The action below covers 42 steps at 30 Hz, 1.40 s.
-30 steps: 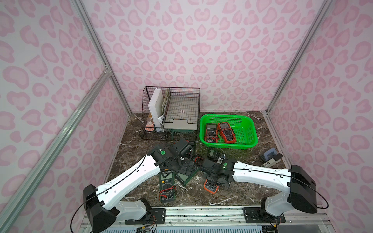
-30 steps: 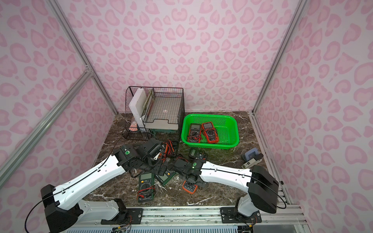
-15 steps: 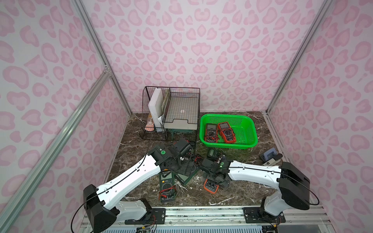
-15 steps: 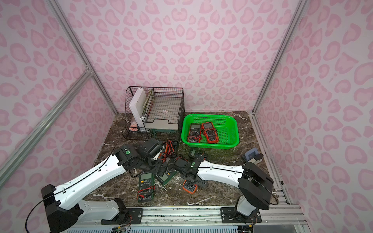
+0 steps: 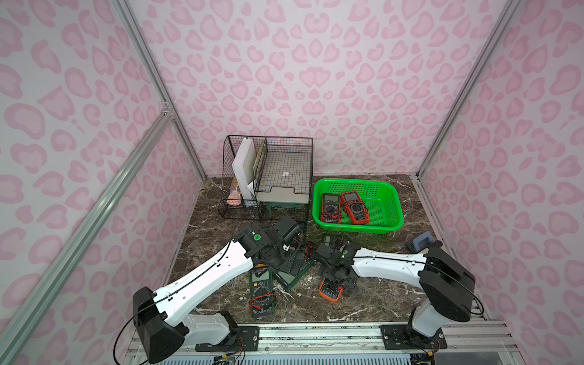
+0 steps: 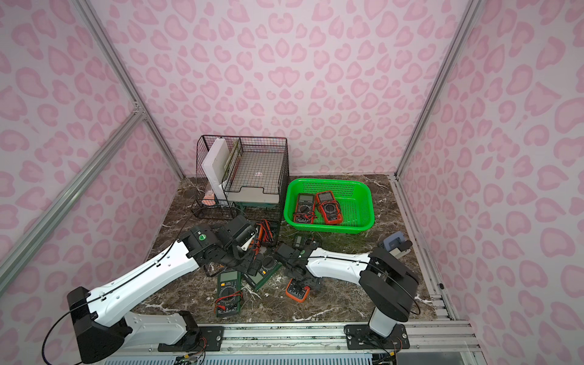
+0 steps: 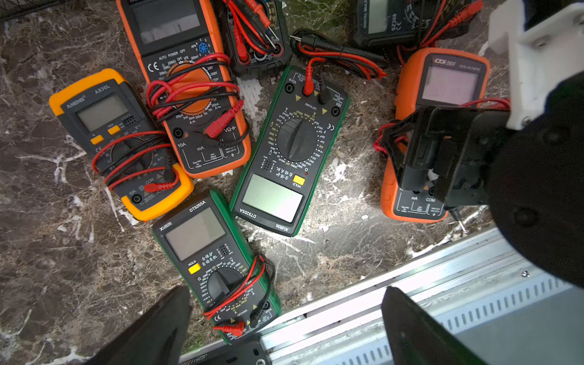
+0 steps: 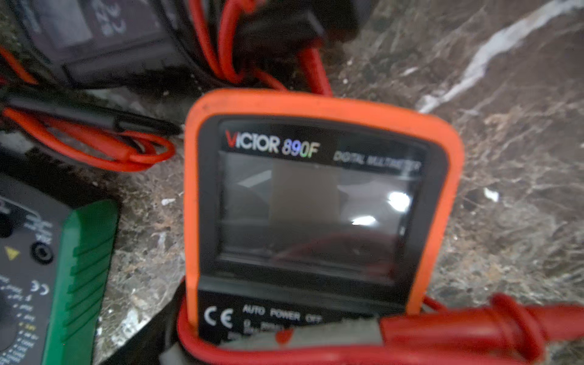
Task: Put the multimeter into the basket
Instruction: Pick up the multimeter from the center of the board, then place the multimeter in the basket.
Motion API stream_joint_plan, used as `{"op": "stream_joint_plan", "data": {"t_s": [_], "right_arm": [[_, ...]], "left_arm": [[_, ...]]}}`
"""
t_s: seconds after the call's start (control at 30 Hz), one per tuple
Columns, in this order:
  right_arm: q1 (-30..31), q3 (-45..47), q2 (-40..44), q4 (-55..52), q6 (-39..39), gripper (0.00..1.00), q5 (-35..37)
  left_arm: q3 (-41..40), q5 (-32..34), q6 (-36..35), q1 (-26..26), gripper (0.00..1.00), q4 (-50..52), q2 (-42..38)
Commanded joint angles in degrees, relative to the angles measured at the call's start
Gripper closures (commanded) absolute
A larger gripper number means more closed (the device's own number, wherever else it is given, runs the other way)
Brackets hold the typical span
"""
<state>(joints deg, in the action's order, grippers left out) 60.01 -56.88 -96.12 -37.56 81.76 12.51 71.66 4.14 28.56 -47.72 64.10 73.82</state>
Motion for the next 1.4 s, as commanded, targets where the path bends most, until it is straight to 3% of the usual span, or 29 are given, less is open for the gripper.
{"op": "stream_joint_plan", "data": {"t_s": [0.0,0.27,0.6,0.83,1.03,1.37], "right_arm": [[0.36,-0.15,-0.23,2.71,-1.44,0.22,-2.33],[2.44,-0.51,5.54,-2.09,0.98,0.46,-0.75],[6.46,-2.35,12.91,-12.55,5.20,0.49,0.55],[4.87,-5.55,19.10,-18.23,3.80,0.50,4.43],[-5.04,-7.61,24.50,-17.29,-6.75,0.51,4.18],[-31.63,-10.54,26.34,-9.17,-31.37,0.51,-6.26]], "left_arm": [[0.33,-0.19,-0.34,0.09,0.01,1.08,-0.15],[1.59,-0.71,-1.04,0.05,0.01,0.86,-0.44],[4.67,-1.39,-1.75,0.37,0.01,0.16,0.75],[6.56,-2.12,-2.72,0.65,0.02,-2.02,2.47],[10.44,-2.09,-3.27,0.79,0.02,-2.57,6.14],[17.31,-4.25,-4.29,0.82,0.01,-4.89,12.47]]}}
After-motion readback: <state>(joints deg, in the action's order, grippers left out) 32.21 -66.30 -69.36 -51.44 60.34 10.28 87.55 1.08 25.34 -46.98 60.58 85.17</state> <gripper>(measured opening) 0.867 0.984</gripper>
